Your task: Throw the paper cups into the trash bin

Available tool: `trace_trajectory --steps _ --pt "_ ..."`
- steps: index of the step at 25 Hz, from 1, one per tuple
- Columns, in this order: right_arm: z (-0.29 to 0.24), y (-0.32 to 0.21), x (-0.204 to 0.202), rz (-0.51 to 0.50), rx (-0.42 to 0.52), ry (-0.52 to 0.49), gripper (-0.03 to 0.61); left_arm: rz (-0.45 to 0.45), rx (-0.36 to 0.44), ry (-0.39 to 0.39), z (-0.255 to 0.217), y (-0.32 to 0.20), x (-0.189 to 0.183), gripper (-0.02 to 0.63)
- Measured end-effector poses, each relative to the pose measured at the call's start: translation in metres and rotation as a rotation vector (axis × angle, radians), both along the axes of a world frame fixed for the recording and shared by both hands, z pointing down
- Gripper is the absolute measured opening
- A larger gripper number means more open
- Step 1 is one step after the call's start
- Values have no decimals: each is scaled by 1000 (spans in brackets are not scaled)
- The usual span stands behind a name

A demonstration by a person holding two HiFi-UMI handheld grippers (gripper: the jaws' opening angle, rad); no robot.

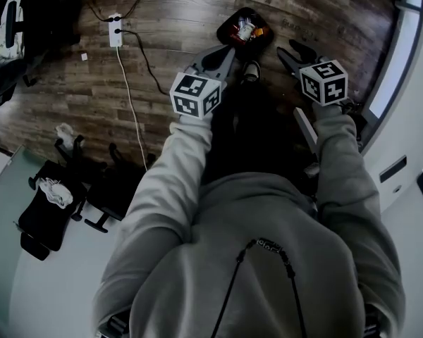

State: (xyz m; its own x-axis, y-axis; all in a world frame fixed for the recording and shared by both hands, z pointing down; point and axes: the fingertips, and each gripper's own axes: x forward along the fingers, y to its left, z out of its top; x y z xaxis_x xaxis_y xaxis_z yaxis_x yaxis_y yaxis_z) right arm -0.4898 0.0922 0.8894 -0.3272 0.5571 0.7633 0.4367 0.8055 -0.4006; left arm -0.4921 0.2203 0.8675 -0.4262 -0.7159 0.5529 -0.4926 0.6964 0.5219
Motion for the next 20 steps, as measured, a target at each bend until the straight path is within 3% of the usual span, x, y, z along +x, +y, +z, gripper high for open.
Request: trace_trajectory --steps 5,9,13,17,20 --pt "-76 1 -4 13 -3 -59 152 8 -9 -49 -78 3 -3 -2" --pt "-150 7 -26 16 -11 -159 21 18 -11 -110 -142 13 -17 -2" --pt "-204 11 -34 47 -37 -213 18 2 -6 -144 -186 22 -18 -2" --pt "-238 20 -29 42 -46 -237 18 44 -32 -195 -218 23 -20 -2" --pt "-255 28 -25 26 -41 -253 18 31 -7 -238 -245 29 -29 -2"
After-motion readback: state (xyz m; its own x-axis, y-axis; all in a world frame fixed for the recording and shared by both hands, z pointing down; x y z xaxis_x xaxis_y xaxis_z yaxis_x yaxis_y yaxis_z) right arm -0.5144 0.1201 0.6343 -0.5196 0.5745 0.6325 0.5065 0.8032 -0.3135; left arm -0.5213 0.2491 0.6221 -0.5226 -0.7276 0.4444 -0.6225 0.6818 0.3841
